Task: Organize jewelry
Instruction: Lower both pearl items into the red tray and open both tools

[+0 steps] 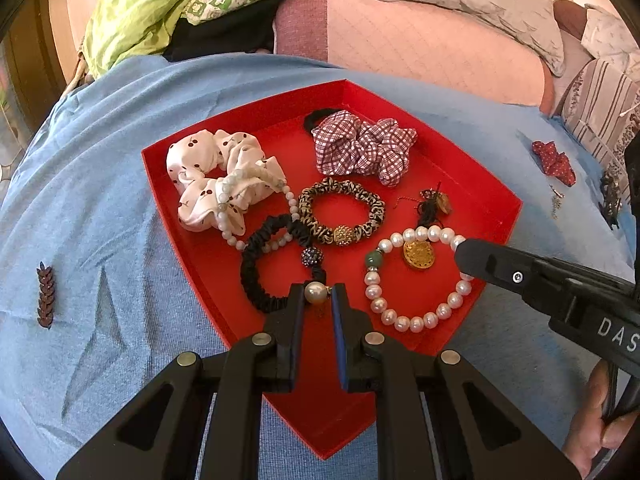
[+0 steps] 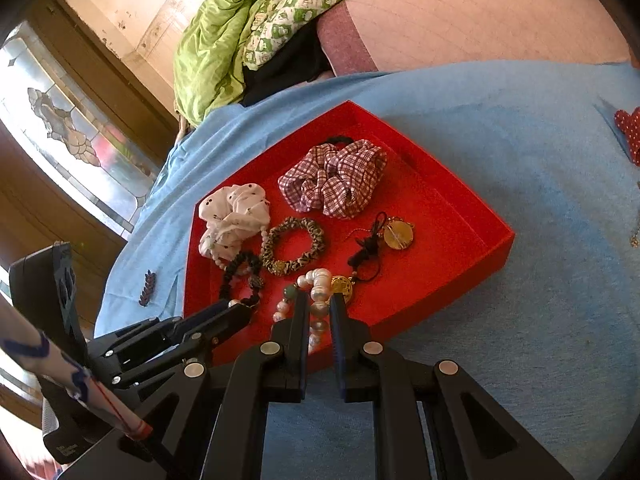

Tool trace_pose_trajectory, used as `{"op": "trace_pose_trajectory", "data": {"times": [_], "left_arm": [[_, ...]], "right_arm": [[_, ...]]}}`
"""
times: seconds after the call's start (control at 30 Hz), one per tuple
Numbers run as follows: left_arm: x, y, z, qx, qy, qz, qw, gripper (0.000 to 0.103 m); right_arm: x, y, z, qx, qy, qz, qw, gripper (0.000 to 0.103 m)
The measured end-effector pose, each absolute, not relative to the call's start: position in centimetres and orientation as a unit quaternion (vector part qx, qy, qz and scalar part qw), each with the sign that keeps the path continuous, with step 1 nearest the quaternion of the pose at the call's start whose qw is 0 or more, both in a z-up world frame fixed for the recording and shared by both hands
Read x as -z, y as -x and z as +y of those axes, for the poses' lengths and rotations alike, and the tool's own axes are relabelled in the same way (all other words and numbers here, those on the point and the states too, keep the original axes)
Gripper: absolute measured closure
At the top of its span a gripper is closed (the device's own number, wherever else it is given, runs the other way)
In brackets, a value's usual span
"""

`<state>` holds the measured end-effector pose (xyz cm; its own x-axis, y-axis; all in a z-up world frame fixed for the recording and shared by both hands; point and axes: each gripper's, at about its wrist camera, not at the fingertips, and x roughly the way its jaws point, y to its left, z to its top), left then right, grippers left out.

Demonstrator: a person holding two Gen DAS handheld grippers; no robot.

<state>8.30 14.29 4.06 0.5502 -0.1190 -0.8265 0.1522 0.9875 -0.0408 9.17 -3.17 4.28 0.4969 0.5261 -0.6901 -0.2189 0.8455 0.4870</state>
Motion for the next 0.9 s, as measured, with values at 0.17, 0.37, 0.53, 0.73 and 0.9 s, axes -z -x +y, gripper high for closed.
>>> {"op": "trace_pose_trajectory", "data": {"times": [0.17,0.37,0.53,0.73,0.9], "left_arm": [[-4.04,-8.29,14.39,0.073,-0.018,0.468,0.880,0.090],[-3.98,-8.31,14.21,0.071,-0.020,0.469,0.880,0.090],[-3.98,-8.30,14.18,0.069,-0.019,0.469,0.880,0.090],[-4.01,-8.32,14.13,0.067,-0.022,0.469,0.880,0.090],[-4.04,-8.27,14.21,0.067,-0.023,0.469,0.881,0.090]], "right_arm": [[-4.24,-9.19,-3.32,-0.214,-0.170,0.449,0.851,0.091],[-4.23,-9.21,-3.25,-0.215,-0.169,0.450,0.850,0.091],[-4.29,-9.14,-3.20,-0.217,-0.164,0.450,0.851,0.091],[-4.31,-9.09,-3.16,-0.217,-0.162,0.450,0.851,0.091],[-4.31,-9.10,-3.17,-0.217,-0.162,0.450,0.851,0.091]]}}
